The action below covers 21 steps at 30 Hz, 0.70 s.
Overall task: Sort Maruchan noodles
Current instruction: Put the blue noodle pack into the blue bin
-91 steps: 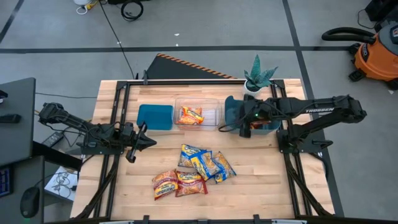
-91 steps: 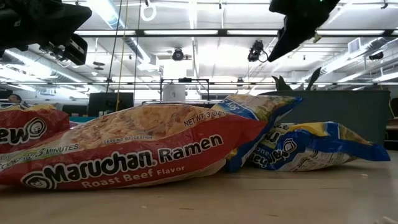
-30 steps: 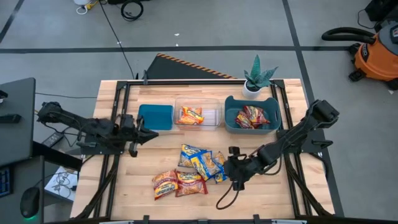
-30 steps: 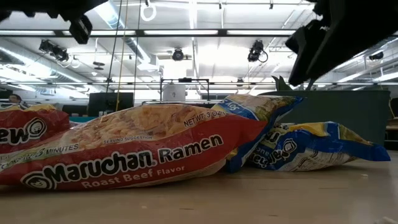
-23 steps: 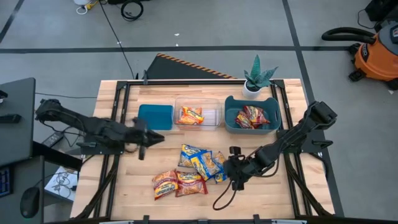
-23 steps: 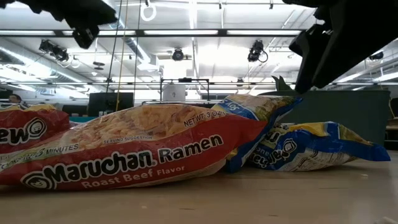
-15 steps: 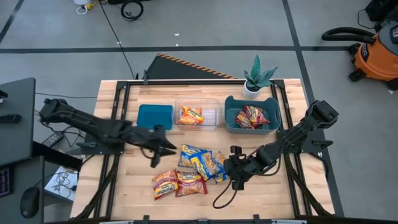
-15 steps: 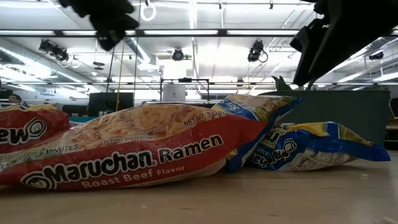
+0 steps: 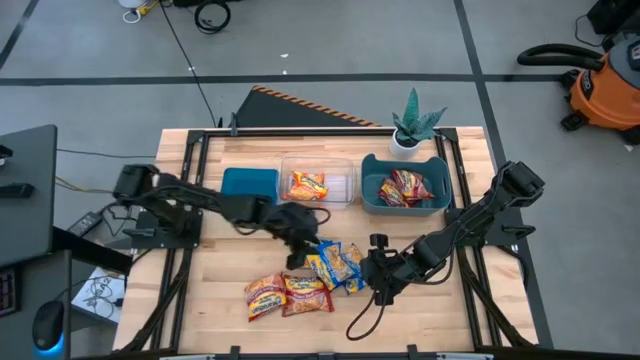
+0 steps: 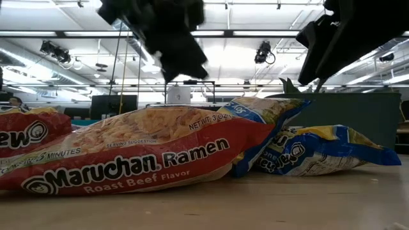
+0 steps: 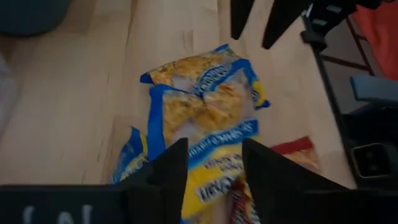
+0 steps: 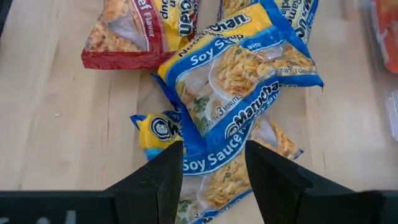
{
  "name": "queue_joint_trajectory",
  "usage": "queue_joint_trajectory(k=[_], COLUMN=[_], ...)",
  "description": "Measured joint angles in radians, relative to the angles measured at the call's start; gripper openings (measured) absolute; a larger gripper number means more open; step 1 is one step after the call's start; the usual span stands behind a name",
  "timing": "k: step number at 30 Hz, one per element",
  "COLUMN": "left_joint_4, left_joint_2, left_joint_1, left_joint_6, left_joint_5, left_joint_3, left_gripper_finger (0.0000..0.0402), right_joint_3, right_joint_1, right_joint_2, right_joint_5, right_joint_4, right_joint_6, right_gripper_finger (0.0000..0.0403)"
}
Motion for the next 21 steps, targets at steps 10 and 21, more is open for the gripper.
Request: queue_joint_trajectory(k=[10, 21], left_joint_4=[0.083, 0.148], left_joint_2=[0.193, 0.271], left_joint_1=[0.122, 0.113], left_joint_6=[0.053, 0.065], left_joint_5=[0.192, 0.238], left_joint_3=[0.036, 0.036], left_gripper_finger=[0.0233, 0.0159], right_joint_3=[0.000, 0.000], right_joint_1=[0.043, 0.057], right_joint_2=[-0.002, -0.002], right_joint_5=[0.122, 0.155], right_joint_4=[-0.103, -0.113], right_joint_6=[0.031, 0.035], right_gripper_finger=[0.0176, 0.0175])
